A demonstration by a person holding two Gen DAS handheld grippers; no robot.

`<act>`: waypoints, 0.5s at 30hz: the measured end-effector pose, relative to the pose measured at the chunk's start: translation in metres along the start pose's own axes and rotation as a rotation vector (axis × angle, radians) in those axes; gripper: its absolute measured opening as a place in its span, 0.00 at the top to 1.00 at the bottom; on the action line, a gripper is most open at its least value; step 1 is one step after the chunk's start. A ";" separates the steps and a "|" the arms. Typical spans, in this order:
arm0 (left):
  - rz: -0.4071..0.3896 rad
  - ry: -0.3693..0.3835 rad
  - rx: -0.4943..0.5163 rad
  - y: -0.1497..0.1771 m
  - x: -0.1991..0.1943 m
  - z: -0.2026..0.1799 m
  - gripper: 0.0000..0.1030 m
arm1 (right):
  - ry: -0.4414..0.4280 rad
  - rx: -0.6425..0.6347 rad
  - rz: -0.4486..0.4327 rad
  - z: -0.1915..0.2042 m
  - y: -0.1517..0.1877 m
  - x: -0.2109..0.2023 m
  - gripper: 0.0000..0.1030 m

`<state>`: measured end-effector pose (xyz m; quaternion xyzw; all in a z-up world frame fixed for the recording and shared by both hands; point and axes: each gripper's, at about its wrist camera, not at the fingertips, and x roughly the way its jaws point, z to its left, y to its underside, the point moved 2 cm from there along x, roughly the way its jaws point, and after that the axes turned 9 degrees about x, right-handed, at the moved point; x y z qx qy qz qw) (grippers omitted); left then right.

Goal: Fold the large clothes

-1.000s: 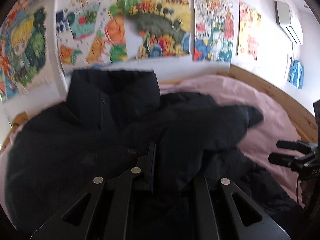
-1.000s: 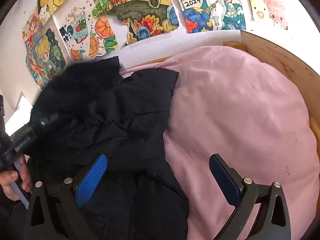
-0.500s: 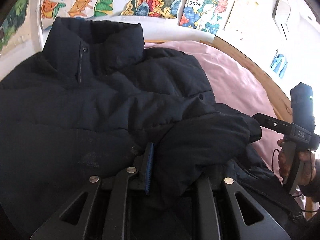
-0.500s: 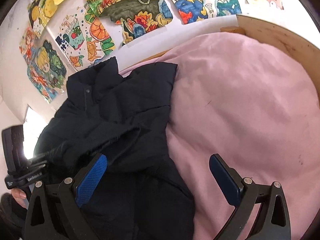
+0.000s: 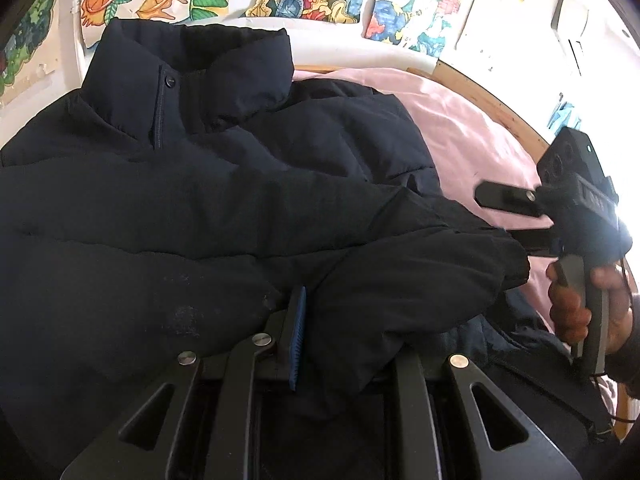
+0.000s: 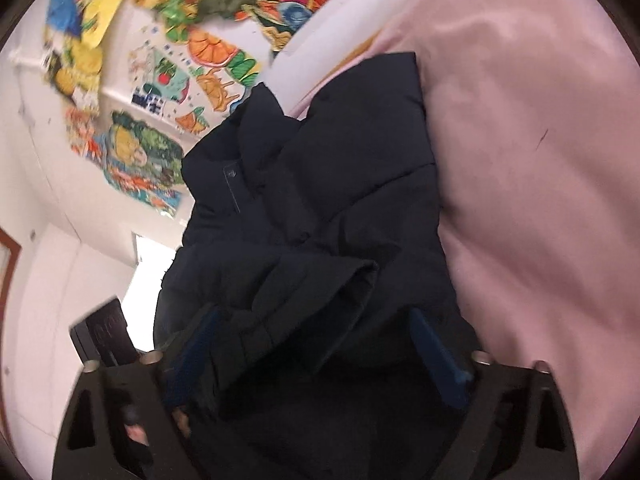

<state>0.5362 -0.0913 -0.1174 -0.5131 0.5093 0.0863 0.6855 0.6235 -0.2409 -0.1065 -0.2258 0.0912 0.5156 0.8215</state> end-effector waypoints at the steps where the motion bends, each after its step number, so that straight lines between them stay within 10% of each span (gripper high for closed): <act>1: 0.001 -0.005 0.010 0.000 0.000 -0.001 0.85 | -0.004 0.015 -0.001 -0.001 -0.002 0.000 0.24; 10: 0.033 -0.091 0.155 0.005 -0.010 -0.024 0.67 | 0.132 0.015 0.009 -0.003 -0.009 0.023 0.87; 15: 0.038 -0.020 0.128 0.024 -0.040 -0.022 0.37 | 0.163 -0.107 -0.078 0.018 -0.017 0.008 0.94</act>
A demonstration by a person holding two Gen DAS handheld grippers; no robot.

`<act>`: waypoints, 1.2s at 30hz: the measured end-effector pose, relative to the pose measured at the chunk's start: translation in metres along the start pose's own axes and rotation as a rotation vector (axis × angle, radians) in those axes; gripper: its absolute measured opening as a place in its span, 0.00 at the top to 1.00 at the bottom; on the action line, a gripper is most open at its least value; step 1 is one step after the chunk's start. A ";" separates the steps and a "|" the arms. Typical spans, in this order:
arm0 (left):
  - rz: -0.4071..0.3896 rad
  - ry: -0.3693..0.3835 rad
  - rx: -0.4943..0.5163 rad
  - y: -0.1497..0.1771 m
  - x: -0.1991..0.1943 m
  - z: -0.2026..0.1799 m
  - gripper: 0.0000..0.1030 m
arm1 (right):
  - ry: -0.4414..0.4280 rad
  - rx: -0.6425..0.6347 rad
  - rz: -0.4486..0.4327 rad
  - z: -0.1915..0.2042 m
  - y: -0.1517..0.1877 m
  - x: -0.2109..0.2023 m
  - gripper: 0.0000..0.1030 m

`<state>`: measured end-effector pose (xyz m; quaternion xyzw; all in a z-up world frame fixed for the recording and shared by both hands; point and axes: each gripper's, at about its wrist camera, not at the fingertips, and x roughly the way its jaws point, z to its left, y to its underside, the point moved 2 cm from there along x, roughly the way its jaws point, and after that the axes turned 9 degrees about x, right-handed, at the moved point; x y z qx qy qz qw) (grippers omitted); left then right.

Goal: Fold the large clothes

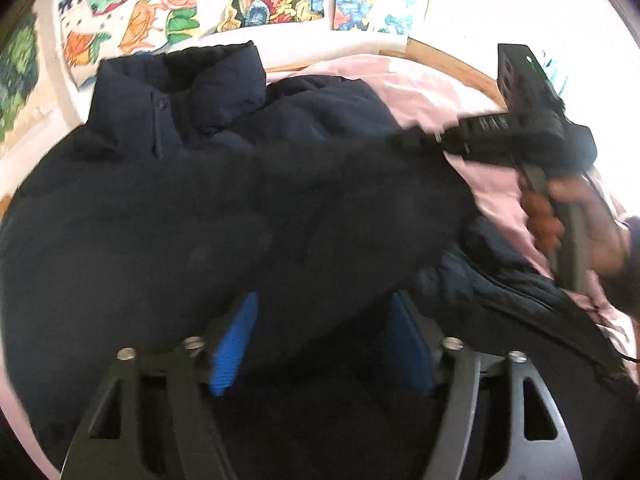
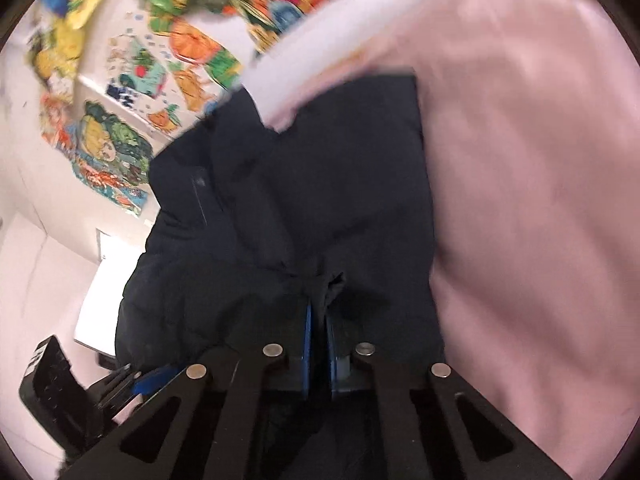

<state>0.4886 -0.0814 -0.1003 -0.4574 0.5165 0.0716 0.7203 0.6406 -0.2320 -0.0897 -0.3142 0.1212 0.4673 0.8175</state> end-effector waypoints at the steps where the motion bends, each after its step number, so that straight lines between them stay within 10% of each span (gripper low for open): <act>1: -0.001 0.011 -0.009 0.004 -0.007 0.001 0.37 | 0.008 -0.031 -0.035 0.007 -0.005 -0.007 0.94; 5: -0.048 -0.033 -0.096 0.019 -0.041 0.023 0.36 | 0.045 -0.130 -0.160 0.027 -0.024 -0.029 0.94; 14: -0.144 -0.557 -0.467 0.052 -0.085 0.148 0.18 | 0.277 -0.336 -0.247 0.039 -0.025 0.003 0.92; 20: 0.001 -0.576 -0.484 0.073 -0.054 0.174 0.18 | 0.412 -0.382 -0.253 0.020 -0.019 0.011 0.49; 31: 0.071 -0.588 -0.476 0.078 -0.021 0.185 0.01 | 0.522 -0.795 -0.266 0.065 0.049 0.034 0.43; 36: 0.057 -0.551 -0.475 0.081 -0.010 0.195 0.01 | 0.588 -0.790 -0.239 0.045 0.035 0.064 0.31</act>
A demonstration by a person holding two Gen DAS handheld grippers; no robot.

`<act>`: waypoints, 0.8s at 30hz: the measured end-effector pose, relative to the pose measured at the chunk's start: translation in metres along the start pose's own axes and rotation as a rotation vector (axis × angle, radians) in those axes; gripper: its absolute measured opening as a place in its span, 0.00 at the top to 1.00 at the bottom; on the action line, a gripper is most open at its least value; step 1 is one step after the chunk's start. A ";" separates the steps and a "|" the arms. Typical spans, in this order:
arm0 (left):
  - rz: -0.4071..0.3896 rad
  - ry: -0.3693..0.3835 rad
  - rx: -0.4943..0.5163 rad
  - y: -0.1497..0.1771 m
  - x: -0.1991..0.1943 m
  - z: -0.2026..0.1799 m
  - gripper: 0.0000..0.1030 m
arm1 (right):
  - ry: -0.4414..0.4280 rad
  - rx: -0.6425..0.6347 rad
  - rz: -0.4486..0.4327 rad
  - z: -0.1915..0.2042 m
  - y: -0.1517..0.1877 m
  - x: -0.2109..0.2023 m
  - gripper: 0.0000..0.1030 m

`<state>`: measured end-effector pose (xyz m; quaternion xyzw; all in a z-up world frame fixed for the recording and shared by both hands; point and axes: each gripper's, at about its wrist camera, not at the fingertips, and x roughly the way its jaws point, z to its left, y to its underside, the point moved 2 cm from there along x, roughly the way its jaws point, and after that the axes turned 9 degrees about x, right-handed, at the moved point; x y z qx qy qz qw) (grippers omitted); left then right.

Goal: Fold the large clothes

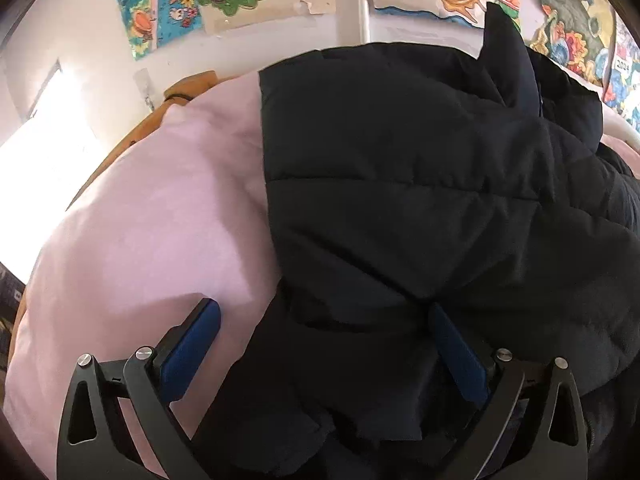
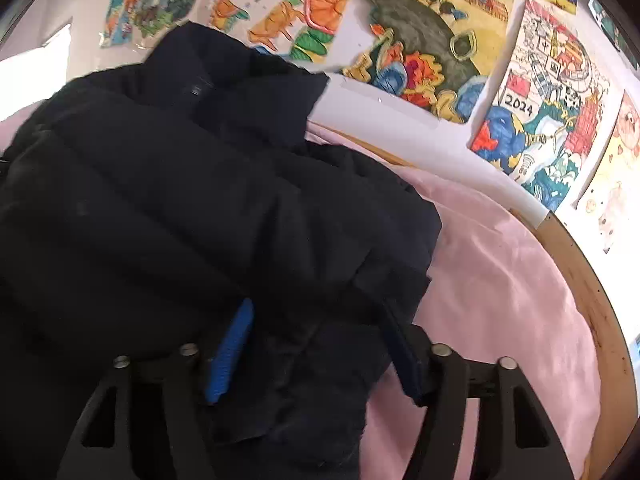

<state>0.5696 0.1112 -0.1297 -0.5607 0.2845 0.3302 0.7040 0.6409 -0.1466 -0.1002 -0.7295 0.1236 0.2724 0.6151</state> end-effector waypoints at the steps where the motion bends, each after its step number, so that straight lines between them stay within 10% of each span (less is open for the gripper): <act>1: 0.000 0.002 0.005 0.000 0.003 0.000 0.01 | 0.005 0.002 0.005 -0.002 0.001 0.006 0.25; 8: 0.001 0.009 0.027 0.001 0.013 -0.002 0.01 | -0.032 0.102 0.069 -0.025 0.009 0.032 0.03; 24: -0.224 0.060 -0.083 0.019 -0.083 0.027 0.01 | -0.266 0.293 -0.006 -0.069 -0.004 -0.021 0.00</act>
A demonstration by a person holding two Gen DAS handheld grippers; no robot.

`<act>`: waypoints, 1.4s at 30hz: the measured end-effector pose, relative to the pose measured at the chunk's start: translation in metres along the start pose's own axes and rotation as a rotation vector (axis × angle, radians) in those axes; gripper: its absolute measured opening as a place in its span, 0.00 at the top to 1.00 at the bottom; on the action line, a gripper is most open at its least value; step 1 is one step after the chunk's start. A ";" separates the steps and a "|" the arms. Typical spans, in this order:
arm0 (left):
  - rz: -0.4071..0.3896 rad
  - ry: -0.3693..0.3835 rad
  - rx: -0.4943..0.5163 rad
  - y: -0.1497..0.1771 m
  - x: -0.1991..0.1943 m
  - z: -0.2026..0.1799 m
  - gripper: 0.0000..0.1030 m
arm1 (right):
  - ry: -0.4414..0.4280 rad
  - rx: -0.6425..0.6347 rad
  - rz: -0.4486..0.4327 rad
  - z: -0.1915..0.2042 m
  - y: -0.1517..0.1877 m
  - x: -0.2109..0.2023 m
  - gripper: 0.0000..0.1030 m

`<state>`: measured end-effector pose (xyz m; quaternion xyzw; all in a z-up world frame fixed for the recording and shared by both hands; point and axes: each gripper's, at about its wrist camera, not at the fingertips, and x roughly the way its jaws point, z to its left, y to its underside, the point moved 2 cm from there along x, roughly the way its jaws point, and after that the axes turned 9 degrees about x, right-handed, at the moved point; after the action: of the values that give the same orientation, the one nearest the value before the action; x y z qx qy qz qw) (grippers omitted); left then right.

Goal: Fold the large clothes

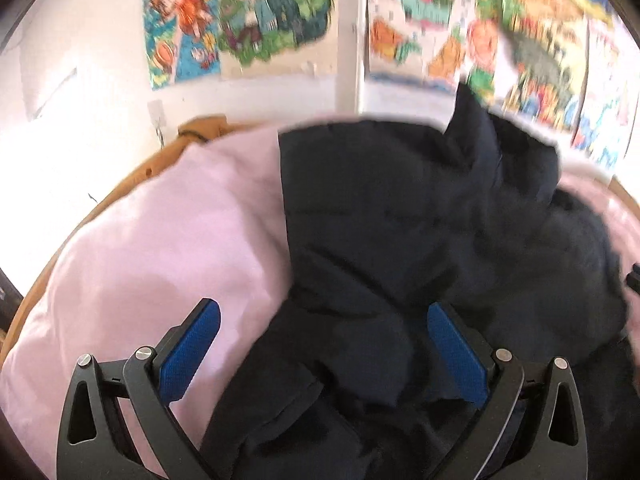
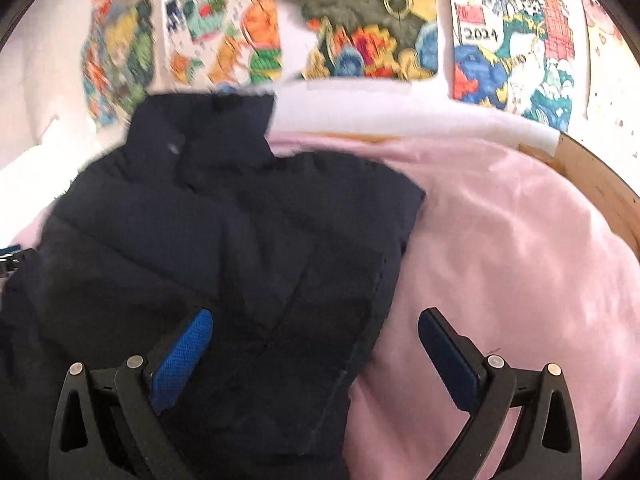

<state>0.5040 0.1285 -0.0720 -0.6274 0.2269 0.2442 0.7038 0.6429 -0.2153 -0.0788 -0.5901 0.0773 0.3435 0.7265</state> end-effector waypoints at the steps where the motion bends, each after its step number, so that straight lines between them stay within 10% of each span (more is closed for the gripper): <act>1: -0.024 0.015 -0.012 -0.005 -0.006 0.002 0.01 | -0.016 -0.004 -0.010 0.000 -0.003 -0.005 0.00; 21: -0.044 0.329 -0.003 -0.193 0.118 -0.069 0.01 | -0.319 0.284 0.056 0.032 -0.158 0.101 0.01; 28: -0.044 0.381 0.012 -0.208 0.151 -0.080 0.04 | -0.267 0.317 0.078 0.036 -0.168 0.147 0.38; 30: -0.056 0.376 0.016 -0.209 0.154 -0.081 0.20 | -0.251 0.321 0.078 0.038 -0.167 0.153 0.45; 33: -0.028 0.413 0.024 -0.211 0.161 -0.084 0.83 | -0.240 0.303 0.064 0.043 -0.166 0.154 0.71; 42: -0.198 0.325 0.148 -0.188 0.084 -0.084 0.95 | -0.276 0.216 -0.036 0.057 -0.166 0.103 0.85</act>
<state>0.6863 0.0326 0.0109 -0.6243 0.2920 0.0517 0.7227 0.8018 -0.1324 0.0185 -0.4569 0.0027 0.3978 0.7956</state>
